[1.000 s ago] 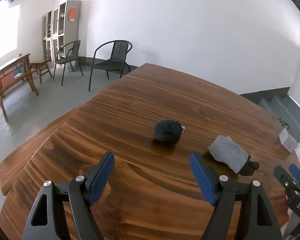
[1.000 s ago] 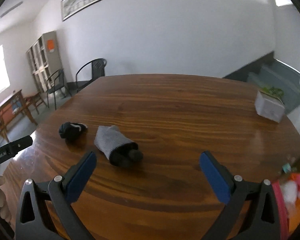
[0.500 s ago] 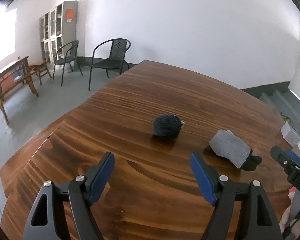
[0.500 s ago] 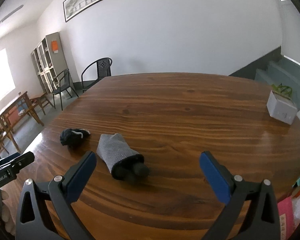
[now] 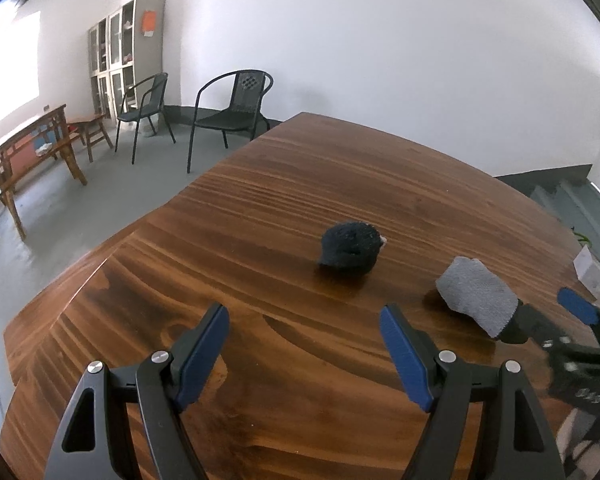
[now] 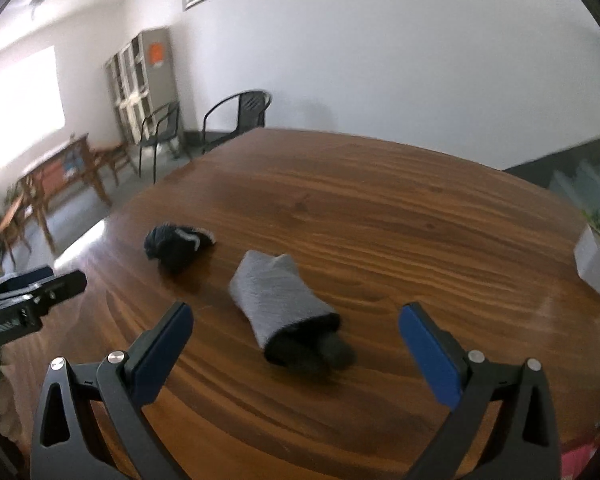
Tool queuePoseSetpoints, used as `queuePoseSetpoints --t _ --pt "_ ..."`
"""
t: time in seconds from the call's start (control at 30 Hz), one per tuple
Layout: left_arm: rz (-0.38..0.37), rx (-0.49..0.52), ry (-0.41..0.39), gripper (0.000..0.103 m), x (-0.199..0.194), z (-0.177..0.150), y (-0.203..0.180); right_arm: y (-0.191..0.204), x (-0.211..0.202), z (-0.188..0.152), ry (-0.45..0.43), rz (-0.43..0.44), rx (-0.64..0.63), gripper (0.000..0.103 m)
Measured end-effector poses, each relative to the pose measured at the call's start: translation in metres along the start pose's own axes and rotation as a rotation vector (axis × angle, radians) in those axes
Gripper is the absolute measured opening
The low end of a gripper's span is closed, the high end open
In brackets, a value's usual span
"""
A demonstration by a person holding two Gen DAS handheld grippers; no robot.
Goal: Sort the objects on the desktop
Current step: 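Grasp the grey knit sock with the right tool, then grasp the black fuzzy pom-pom with the left tool while the right tool holds the sock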
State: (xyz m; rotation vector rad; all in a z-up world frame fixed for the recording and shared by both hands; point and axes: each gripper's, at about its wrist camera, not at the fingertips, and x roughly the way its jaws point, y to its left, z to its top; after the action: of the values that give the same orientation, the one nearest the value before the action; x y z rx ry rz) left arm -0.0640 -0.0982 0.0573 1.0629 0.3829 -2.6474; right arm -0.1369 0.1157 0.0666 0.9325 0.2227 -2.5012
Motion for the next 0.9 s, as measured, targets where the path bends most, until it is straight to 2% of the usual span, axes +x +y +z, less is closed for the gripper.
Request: queuePoseSetpoints --t 0.23,0.33,0.37,0.47,0.57,0.67,0.9 --pt "0.003 0.007 0.014 0.079 0.005 -0.001 -0.001 0.005 0.042 0.005 0.088 -0.001 -0.032 0.098" --pt "0.01 0.013 0.02 0.079 0.009 -0.002 -0.001 0.0 0.057 0.004 0.137 0.007 -0.025 0.084" --pt "0.012 0.014 0.021 0.079 0.01 -0.003 -0.001 -0.001 0.06 0.003 0.149 0.013 -0.021 0.071" --pt "0.022 0.021 0.03 0.079 0.015 -0.004 -0.002 -0.005 0.065 -0.001 0.18 0.029 -0.009 0.06" --pt "0.023 0.022 0.035 0.079 0.018 -0.004 -0.001 -0.006 0.056 -0.003 0.169 0.019 -0.006 0.054" --pt "0.013 0.019 0.034 0.079 0.02 -0.004 0.0 -0.011 0.04 -0.006 0.153 0.022 0.017 0.054" --pt "-0.012 0.086 0.024 0.079 0.038 0.014 -0.015 -0.032 -0.026 -0.029 0.091 -0.032 0.075 0.054"
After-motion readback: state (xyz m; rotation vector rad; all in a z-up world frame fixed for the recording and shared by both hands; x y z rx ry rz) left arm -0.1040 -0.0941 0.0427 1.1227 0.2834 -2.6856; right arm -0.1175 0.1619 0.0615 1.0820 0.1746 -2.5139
